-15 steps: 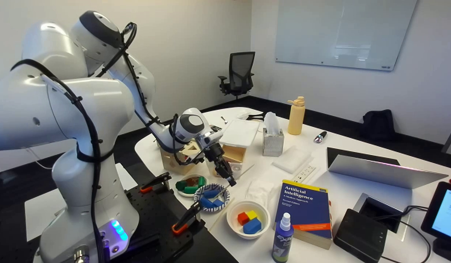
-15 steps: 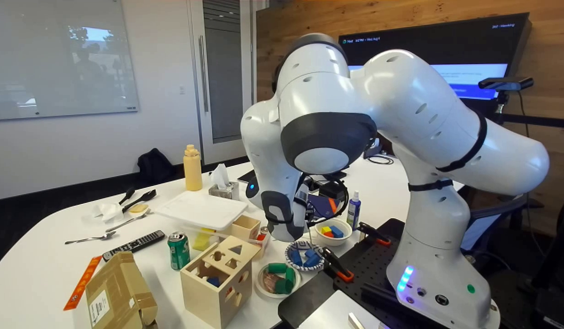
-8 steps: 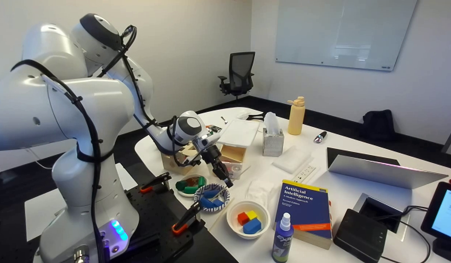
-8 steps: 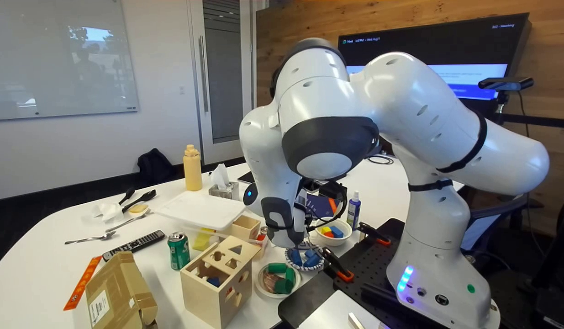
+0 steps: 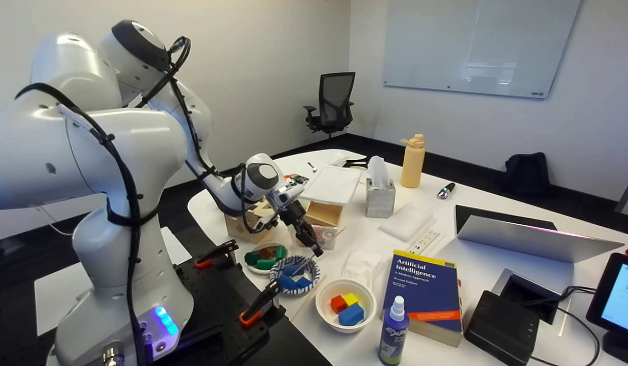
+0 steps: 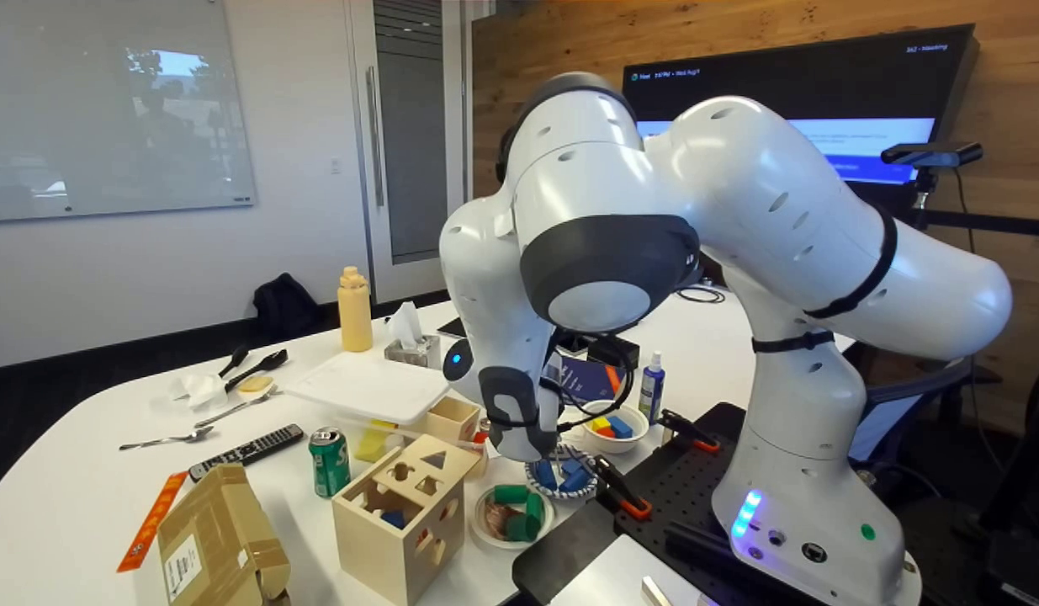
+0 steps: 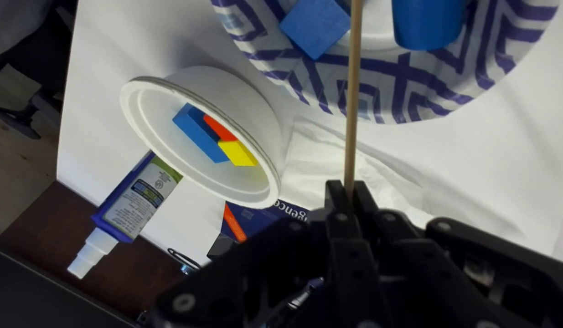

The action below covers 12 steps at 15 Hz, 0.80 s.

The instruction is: Use the wooden stirrer to stir the black and white bowl.

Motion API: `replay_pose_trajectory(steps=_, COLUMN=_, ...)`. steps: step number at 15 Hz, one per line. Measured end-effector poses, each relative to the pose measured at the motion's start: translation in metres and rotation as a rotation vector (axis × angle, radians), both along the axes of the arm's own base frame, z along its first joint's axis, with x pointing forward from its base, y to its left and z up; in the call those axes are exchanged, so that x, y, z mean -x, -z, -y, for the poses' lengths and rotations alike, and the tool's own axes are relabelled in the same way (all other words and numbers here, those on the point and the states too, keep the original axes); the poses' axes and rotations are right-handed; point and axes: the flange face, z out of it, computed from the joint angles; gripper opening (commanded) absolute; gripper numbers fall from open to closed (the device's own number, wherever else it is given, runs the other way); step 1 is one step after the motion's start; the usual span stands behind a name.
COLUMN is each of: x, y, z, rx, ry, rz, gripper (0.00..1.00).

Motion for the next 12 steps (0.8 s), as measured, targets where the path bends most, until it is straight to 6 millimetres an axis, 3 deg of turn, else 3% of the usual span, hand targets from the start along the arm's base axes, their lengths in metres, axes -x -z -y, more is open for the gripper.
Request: replay_pose_trajectory(steps=12, x=-0.002, y=0.003, z=0.017, rx=0.086, ry=0.066, rz=0.15, gripper=0.02)
